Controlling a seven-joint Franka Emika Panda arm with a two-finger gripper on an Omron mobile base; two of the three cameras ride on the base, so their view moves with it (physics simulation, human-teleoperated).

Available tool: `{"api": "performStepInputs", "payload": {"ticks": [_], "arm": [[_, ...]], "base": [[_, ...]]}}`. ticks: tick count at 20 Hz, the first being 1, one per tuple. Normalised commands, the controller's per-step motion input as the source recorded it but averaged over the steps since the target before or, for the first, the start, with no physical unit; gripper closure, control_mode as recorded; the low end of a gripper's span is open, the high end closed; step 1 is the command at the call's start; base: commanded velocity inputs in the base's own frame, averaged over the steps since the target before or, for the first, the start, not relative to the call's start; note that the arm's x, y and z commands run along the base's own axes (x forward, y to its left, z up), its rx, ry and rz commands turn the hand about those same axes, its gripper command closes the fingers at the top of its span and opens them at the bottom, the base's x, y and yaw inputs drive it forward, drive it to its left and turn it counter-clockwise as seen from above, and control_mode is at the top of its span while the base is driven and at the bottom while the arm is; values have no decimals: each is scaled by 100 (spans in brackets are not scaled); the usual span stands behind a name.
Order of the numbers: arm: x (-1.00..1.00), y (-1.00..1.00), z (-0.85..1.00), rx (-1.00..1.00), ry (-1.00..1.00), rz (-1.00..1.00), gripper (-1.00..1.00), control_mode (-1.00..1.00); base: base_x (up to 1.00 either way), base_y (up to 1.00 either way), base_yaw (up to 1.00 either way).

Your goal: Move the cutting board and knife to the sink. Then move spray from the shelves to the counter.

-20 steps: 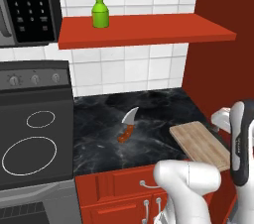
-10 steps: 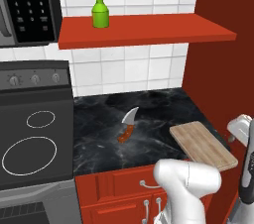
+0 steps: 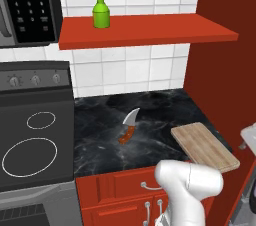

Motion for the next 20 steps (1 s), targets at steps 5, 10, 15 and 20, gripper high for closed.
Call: {"api": "performStepInputs", "payload": {"ticks": [5, 10, 15, 20], "arm": [[-13, 0, -2, 11, 0, -4, -100, -100], [-14, 0, -17, 2, 0, 0, -100, -100], [-2, 2, -29, 0, 0, -13, -100, -100], [7, 10, -24, 1, 0, -26, -100, -100]], "base": [[0, 0, 0], [0, 0, 0], [0, 0, 0], [0, 0, 0]]}}
